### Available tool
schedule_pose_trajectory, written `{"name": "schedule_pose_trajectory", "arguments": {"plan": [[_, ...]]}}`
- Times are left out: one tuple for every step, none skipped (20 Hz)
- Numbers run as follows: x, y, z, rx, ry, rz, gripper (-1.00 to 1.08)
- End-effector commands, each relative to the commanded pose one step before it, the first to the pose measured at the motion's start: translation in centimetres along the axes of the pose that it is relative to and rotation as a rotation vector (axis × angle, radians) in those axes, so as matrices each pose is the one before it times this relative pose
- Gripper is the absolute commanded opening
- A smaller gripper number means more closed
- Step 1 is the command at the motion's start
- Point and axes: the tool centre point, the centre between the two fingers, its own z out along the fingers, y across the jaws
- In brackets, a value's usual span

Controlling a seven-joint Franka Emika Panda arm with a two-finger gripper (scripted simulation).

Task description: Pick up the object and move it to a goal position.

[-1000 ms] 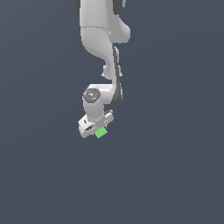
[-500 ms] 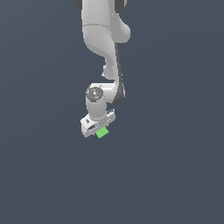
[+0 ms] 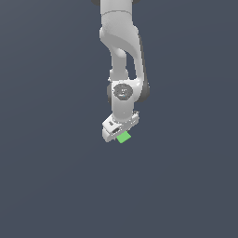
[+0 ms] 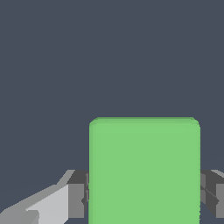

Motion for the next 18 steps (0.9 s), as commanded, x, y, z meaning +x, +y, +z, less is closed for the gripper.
{"name": "schedule_pose_trajectory", "arguments": {"plan": [[1.681,-2.296,-1.408,-0.0002,0.00037,-0.00017,-1.0],[0.626,-0.812,-0.504,0.0,0.0,0.0,-1.0],[0.593,-0.752,-0.47,0.0,0.0,0.0,-1.0],[0.556,-0.688,-0.434,0.0,0.0,0.0,-1.0],[0.502,-0.605,-0.4,0.00021,0.00017,0.0004,-1.0],[0.469,-0.568,-0.361,0.0,0.0,0.0,-1.0],[0.421,-0.508,-0.323,0.0,0.0,0.0,-1.0],[0.361,-0.425,-0.288,0.00025,0.00019,0.00037,-1.0],[0.324,-0.385,-0.246,0.0,0.0,0.0,-1.0],[0.275,-0.321,-0.206,0.0,0.0,0.0,-1.0],[0.226,-0.256,-0.166,0.0,0.0,0.0,-1.0],[0.178,-0.191,-0.125,0.0,0.0,0.0,-1.0],[0.115,-0.094,-0.09,0.00041,0.0003,0.00047,-1.0],[0.082,-0.057,-0.043,0.0,0.0,0.0,-1.0],[0.034,0.01,-0.002,0.0,0.0,0.0,-1.0],[-0.015,0.077,0.04,0.0,0.0,0.0,-1.0],[-0.042,0.097,0.054,0.0,0.0,0.0,-1.0],[-0.017,0.035,0.02,0.0,0.0,0.0,-1.0]]}}
